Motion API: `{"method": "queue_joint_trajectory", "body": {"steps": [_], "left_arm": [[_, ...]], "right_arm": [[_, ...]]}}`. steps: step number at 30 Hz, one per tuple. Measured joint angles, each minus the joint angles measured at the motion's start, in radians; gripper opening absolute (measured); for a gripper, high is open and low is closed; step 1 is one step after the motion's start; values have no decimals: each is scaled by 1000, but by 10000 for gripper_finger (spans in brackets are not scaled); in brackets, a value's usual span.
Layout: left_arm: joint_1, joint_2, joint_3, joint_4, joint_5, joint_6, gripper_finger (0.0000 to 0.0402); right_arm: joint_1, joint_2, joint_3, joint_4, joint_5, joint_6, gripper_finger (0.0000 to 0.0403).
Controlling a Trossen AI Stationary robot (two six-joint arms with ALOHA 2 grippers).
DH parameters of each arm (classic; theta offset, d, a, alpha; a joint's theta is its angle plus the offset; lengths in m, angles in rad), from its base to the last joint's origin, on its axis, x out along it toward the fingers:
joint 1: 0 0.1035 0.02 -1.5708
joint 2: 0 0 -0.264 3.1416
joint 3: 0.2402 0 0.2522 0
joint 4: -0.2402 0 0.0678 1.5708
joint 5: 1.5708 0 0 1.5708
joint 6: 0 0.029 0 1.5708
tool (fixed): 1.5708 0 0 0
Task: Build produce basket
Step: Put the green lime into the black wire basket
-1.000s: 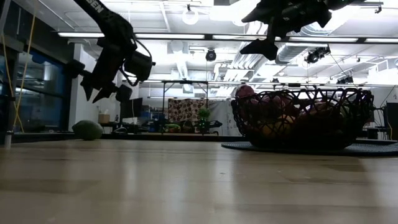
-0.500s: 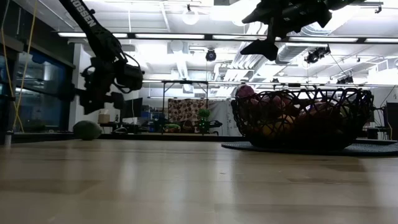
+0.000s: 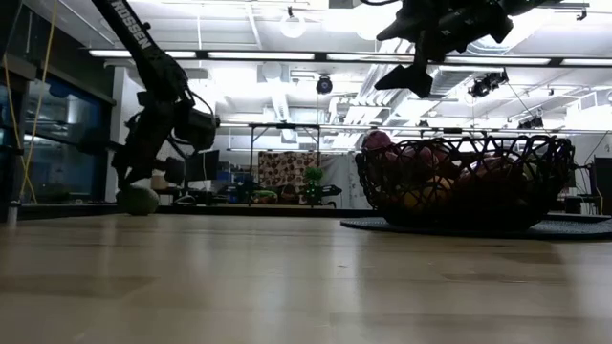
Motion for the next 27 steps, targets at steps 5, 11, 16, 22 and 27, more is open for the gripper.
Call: {"method": "queue_joint_trajectory", "body": {"steps": [5,11,16,22,27], "left_arm": [[-73,-21,-2,1,132,68,0],[-377,-136,-2,0,262,55,0],[-457,-282,-1,-133,3,-64,0],[-240,-269,-1,-124,-54,-40,0],[-84,-153,-1,78,-84,84,0]], "right_arm": [[0,0,0,1,-1,2,397],[0,0,0,1,0,7,397],[0,0,0,17,10,5,397],[0,0,0,40,56,27,397],[0,0,0,39,55,62,397]]}}
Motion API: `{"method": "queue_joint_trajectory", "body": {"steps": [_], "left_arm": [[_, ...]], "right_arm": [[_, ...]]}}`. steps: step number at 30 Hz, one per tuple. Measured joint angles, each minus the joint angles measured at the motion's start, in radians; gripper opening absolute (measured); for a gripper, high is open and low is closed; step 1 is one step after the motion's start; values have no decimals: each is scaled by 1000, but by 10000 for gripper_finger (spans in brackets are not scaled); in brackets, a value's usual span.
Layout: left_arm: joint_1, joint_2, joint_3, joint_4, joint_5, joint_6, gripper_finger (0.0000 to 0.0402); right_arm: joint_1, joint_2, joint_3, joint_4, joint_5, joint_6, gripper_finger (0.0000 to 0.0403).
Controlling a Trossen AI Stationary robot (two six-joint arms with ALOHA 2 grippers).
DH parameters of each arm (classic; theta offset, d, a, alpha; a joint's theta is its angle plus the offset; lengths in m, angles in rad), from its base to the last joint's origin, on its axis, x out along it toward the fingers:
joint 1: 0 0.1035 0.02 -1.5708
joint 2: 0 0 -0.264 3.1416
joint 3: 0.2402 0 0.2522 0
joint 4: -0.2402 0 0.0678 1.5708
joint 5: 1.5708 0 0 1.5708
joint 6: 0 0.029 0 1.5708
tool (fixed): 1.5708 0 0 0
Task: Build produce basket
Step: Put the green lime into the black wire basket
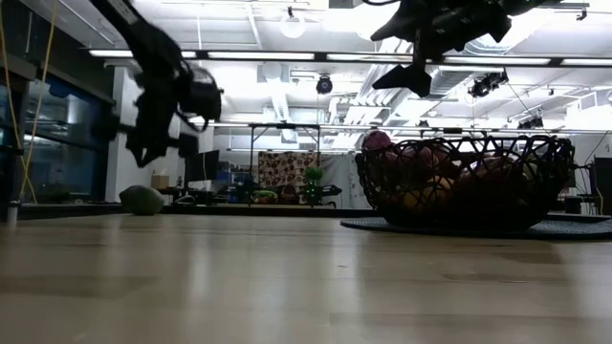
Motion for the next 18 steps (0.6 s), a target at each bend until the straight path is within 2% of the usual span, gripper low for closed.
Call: {"method": "queue_joint_trajectory", "body": {"steps": [3,5,9,13,17,18], "left_arm": [[58,79,1,32,-3,-8,0],[52,123,13,-6,-53,-55,0],[41,199,26,-57,-66,-96,0],[11,253,59,-125,-143,-176,0],[-5,303,73,-111,-80,-151,0],[-6,315,71,-102,-14,-140,0]], "right_arm": [[0,0,0,0,0,15,397],[0,0,0,0,0,17,397],[0,0,0,-10,0,26,397],[0,0,0,-28,-1,28,397],[0,0,0,-51,-17,34,397],[0,0,0,-55,-31,36,397]]}}
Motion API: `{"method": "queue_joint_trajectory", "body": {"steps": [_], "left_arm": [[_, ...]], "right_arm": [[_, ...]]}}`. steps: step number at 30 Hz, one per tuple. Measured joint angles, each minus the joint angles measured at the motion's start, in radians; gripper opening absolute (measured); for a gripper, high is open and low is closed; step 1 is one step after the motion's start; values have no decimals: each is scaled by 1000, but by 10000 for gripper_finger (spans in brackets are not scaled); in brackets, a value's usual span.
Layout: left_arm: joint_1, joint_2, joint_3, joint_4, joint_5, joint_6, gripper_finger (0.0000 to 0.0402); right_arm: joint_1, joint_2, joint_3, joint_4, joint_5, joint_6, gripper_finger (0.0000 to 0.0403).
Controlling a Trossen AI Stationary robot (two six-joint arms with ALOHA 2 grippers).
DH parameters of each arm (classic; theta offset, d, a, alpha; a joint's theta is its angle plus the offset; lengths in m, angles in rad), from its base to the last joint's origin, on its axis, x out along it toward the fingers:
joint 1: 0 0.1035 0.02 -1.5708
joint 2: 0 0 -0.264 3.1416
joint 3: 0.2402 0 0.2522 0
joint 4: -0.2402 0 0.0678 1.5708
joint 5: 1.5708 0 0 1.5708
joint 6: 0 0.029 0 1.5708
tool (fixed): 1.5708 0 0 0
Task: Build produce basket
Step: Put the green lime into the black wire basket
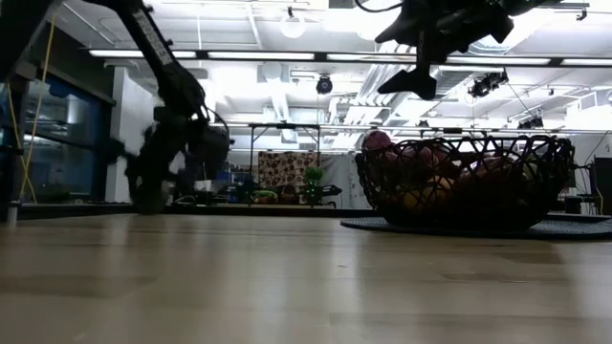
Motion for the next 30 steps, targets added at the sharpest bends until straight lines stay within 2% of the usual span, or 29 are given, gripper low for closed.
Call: {"method": "queue_joint_trajectory", "body": {"steps": [3,6,11,18,20,22,26,30], "left_arm": [[-25,37,-3,23,190,10,0],[-62,26,0,36,272,59,0],[-225,-58,25,40,294,79,0],[-490,-251,91,37,252,74,0],[-552,-298,120,45,208,133,0],[-587,-346,140,42,168,263,0],[-571,-409,172,40,156,450,10],[-431,-427,187,39,212,566,44]], "right_arm": [[2,0,0,-8,-41,5,397],[10,-1,0,-8,-52,0,397],[15,-2,0,-6,-49,-22,397],[14,-2,0,-4,-40,-31,397],[13,-2,0,-3,-23,-32,397],[13,-2,0,3,-21,-33,397],[13,-2,0,5,-20,-34,397],[13,-2,0,14,12,-32,397]]}}
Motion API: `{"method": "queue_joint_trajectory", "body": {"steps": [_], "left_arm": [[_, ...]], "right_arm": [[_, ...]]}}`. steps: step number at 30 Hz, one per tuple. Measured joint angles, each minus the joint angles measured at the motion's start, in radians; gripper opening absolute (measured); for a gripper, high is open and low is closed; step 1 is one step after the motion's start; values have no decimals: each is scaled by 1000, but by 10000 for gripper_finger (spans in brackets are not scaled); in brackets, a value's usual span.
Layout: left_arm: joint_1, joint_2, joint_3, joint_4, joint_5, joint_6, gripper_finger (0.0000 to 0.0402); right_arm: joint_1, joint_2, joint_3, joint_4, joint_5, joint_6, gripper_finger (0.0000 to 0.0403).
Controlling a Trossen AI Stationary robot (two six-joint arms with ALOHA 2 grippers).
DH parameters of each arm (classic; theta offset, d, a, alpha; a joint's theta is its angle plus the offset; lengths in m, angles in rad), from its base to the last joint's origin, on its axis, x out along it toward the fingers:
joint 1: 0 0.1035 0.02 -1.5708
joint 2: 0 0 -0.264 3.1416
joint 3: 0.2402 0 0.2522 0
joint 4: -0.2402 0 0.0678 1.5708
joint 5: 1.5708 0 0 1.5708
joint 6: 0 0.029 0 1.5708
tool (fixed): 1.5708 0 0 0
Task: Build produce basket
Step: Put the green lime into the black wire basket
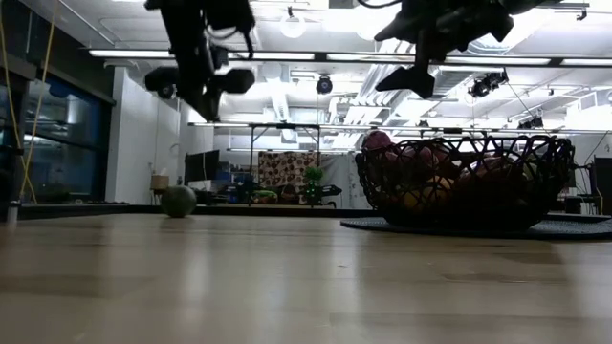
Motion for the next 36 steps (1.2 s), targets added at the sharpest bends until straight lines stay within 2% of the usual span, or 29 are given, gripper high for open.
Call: {"method": "queue_joint_trajectory", "body": {"steps": [5,12,16,19,21,26,34,36], "left_arm": [[157,33,-11,-36,101,45,120],[285,70,-12,-50,105,49,244],[334,94,-12,-63,136,-59,293],[348,114,-12,-54,135,-157,307],[347,128,-12,-35,137,-134,309],[364,159,-12,1,171,5,310],[422,232,-12,7,336,347,310],[433,246,-12,7,351,421,310]], "right_arm": [[0,0,0,0,26,20,397],[0,0,0,4,26,33,397],[0,0,0,5,26,39,397],[0,0,0,5,26,37,397],[0,0,0,4,26,37,397],[0,0,0,4,25,28,397],[0,0,0,3,25,29,397],[0,0,0,3,25,29,397]]}}
